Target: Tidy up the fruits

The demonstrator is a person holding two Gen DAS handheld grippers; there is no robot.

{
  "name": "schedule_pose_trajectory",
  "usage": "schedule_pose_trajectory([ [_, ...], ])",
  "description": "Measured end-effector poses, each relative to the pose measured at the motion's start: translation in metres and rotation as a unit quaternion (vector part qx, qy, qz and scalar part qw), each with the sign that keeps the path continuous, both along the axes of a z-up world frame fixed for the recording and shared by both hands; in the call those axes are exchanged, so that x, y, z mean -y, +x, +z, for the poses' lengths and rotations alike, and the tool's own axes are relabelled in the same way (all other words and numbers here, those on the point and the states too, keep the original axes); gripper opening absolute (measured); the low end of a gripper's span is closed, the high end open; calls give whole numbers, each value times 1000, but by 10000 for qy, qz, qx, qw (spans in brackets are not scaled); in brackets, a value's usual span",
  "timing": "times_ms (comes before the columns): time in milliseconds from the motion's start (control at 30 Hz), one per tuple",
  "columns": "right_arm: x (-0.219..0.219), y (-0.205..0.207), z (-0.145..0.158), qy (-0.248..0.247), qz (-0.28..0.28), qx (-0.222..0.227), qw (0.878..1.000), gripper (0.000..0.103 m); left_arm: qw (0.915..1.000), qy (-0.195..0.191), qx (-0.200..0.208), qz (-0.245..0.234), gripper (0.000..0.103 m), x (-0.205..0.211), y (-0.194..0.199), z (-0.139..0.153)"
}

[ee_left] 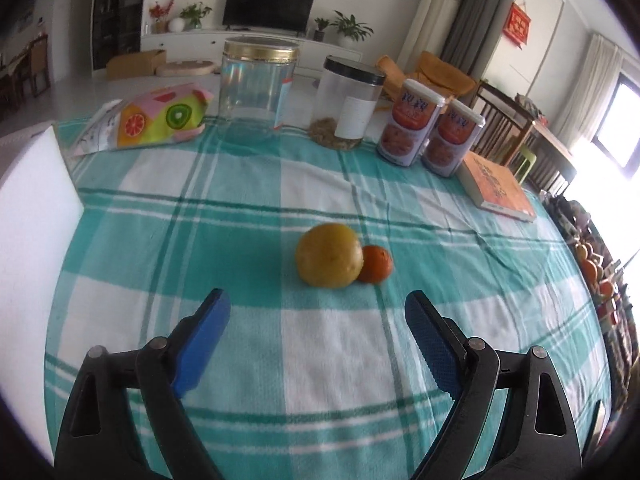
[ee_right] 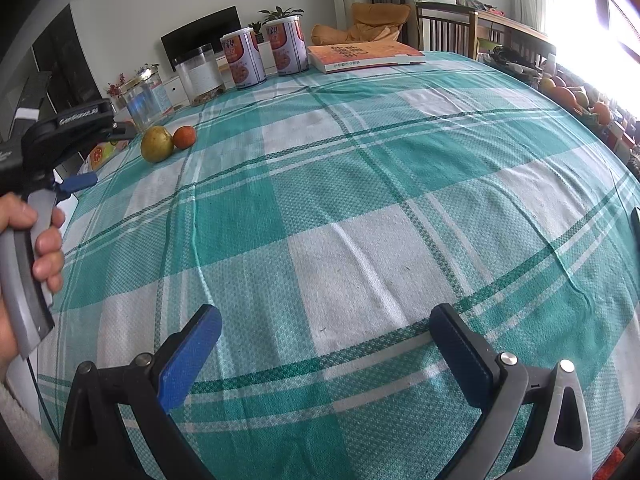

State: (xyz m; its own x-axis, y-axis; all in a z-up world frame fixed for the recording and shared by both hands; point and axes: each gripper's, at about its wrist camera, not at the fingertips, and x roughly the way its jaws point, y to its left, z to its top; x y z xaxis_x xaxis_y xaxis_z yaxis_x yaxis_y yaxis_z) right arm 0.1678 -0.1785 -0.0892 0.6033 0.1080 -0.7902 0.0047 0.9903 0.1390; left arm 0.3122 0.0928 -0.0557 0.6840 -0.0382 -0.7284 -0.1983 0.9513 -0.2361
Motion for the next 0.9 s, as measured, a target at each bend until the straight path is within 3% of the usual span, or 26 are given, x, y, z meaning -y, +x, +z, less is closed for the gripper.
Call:
schedule_pose_trajectory([
  [133,-2,1,-1,-79,21,-33,10000,103,9997,134,-161,-125,89,3,35,-7],
  [267,-3,2,-1,-116,26,-49,9999,103,9996,-165,-222,79,89,-5,51,-17],
  [300,-3,2,-1,-131,28,-56,9999,103,9995,-150,-268,62,84,-6,54,-19],
  [333,-3,3,-1,-147,31,-62,9999,103,9994,-97,-326,-1,61,-4,55,-21],
  [367,-3,3,-2,-161,34,-67,9998,103,9990,-75,-430,-132,50,-3,57,-25],
  [467,-3,3,-2,-169,34,-71,9998,103,9988,22,-452,-161,50,-3,50,-23],
  [633,-3,3,-2,-183,39,-78,9998,103,9985,-37,-547,-53,50,-3,5,-11],
  [733,-3,3,-2,-163,39,-71,9998,103,9985,-117,-504,-203,50,4,-40,-3],
  [900,0,1,-1,-36,45,-23,10000,103,9973,92,-450,-574,50,24,-119,-2],
])
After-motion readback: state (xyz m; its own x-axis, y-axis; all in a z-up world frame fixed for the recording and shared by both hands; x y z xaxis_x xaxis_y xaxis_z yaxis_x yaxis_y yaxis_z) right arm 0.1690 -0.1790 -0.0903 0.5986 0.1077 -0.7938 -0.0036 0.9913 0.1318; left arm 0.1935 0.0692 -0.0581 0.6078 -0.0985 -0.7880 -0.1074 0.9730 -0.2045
